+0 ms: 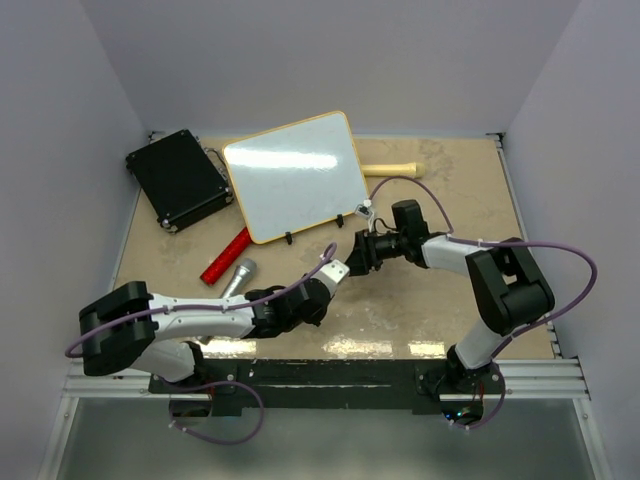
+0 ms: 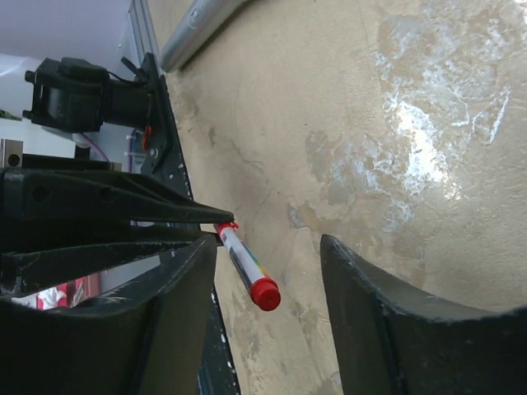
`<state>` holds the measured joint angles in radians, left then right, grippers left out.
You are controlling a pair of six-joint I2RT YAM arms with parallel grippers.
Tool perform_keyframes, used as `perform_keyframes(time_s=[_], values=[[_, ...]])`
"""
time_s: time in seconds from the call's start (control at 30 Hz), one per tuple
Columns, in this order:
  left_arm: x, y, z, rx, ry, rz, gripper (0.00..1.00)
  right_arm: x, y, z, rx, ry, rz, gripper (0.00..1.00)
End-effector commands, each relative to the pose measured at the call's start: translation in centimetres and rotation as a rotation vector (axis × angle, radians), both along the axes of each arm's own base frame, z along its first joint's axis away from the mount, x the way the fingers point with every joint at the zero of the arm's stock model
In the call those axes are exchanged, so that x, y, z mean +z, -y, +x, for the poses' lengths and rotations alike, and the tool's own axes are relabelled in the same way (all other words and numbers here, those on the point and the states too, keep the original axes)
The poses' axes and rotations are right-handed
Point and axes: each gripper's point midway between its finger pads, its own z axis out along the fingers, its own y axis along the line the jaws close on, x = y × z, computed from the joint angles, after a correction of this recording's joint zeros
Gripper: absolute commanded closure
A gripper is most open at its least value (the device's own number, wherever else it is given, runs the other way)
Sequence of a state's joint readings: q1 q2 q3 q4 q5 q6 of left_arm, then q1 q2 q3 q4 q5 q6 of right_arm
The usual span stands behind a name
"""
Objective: Write a sentence on the whiteboard
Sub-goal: Open the whiteboard marker at the center of the board.
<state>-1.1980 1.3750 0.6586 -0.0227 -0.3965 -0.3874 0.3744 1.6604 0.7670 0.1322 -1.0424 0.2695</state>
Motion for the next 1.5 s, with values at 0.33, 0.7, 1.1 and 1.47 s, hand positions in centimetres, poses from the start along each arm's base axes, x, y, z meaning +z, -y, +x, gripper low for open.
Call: perform_keyframes(time_s=[0.33, 0.7, 1.1, 1.47], values=[[2.7, 1.7, 1.8, 0.01, 0.086, -0.043, 1.0, 2.6, -2.1, -1.7, 0.129, -0.005, 0.087, 0.69], [3.3, 1.8, 2.7, 0.043, 0.11, -0.043, 0.99, 4.0, -2.4, -2.1, 0.161, 0.018, 0.12, 1.0], [7.5, -1.2, -0.2, 0.006, 0.088, -0.395, 0.14, 9.5, -0.2, -1.1, 0.207, 0.308, 0.199, 1.0], [11.7, -0.8, -3.7, -0.313, 0.011, -0.689, 0.14, 11.3, 0.9, -4.6, 0.415, 0.632, 0.231, 1.0]])
